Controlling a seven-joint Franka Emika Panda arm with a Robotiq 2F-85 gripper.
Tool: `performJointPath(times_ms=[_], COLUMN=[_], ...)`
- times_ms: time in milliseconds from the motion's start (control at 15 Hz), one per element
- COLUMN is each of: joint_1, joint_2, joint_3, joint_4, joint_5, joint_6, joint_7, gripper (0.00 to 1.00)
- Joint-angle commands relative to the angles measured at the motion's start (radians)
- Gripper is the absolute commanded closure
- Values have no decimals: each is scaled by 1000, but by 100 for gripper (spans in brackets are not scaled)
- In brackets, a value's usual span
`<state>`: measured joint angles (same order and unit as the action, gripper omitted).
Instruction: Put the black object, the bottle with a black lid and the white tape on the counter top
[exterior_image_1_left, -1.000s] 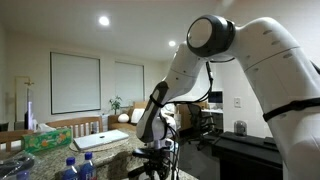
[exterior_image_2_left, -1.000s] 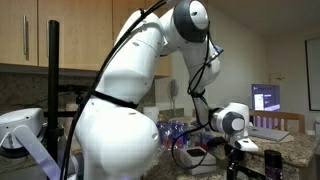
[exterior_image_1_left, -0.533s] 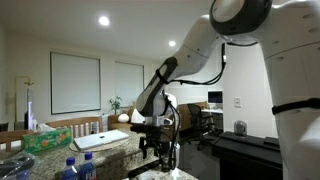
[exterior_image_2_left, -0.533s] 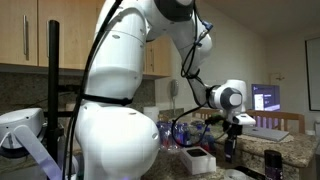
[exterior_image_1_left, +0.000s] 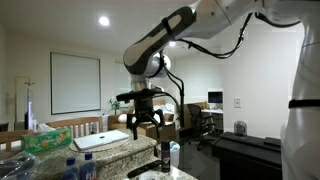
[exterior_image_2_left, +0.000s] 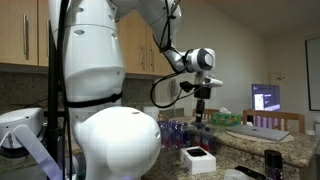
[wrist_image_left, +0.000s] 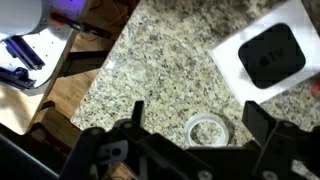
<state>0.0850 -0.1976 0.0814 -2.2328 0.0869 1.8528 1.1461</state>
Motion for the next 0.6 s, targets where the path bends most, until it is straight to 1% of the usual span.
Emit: performJointPath(times_ms=[0,133,267,400,533], joint_1=[36,57,68,75,78], joint_2=[-60,-89,-132,-177,-217], joint_3=[75,110,132,147,159], joint_4=[0,-6,-40,-77,-125], joint_5=[-30,-52,-100,-163,-227], joint_6=[-144,-216,-258,-278,-264], joint_7=[-48,-69,-115,-176,-235], gripper=[0,0,0,0,0])
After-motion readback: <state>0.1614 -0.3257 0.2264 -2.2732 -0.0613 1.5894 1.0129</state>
